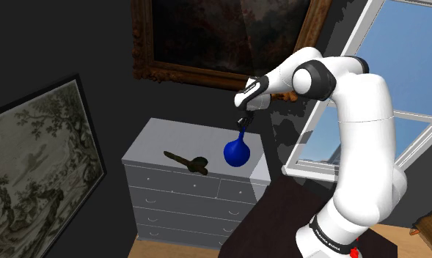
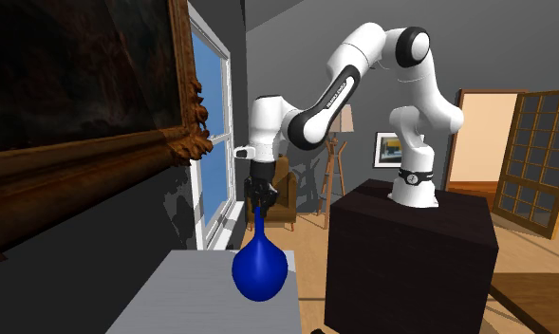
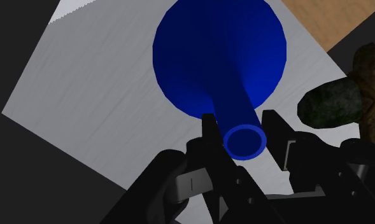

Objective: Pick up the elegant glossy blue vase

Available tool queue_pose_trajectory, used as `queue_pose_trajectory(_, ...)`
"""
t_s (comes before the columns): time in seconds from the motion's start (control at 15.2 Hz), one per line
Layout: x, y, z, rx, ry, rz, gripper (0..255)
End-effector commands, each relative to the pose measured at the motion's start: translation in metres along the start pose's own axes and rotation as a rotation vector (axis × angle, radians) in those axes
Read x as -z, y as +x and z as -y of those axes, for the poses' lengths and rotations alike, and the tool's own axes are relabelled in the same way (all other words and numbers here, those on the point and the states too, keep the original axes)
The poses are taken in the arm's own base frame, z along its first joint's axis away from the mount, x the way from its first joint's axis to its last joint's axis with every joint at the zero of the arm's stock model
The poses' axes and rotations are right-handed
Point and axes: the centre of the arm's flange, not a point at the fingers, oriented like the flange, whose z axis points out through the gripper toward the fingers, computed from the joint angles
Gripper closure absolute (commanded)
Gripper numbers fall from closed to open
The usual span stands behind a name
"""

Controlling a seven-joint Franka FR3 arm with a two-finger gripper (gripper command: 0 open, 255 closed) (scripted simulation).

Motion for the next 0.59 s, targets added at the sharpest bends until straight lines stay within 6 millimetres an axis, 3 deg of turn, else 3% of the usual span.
queue_pose_trajectory(0.0, -0.001, 0.000, 0.000, 0.000, 0.000, 0.001, 255)
queue_pose_trajectory(0.13, 0.000, -0.001, 0.000, 0.000, 0.000, 0.001, 255)
queue_pose_trajectory(0.53, 0.031, 0.001, -0.003, 0.000, 0.000, 0.001, 255)
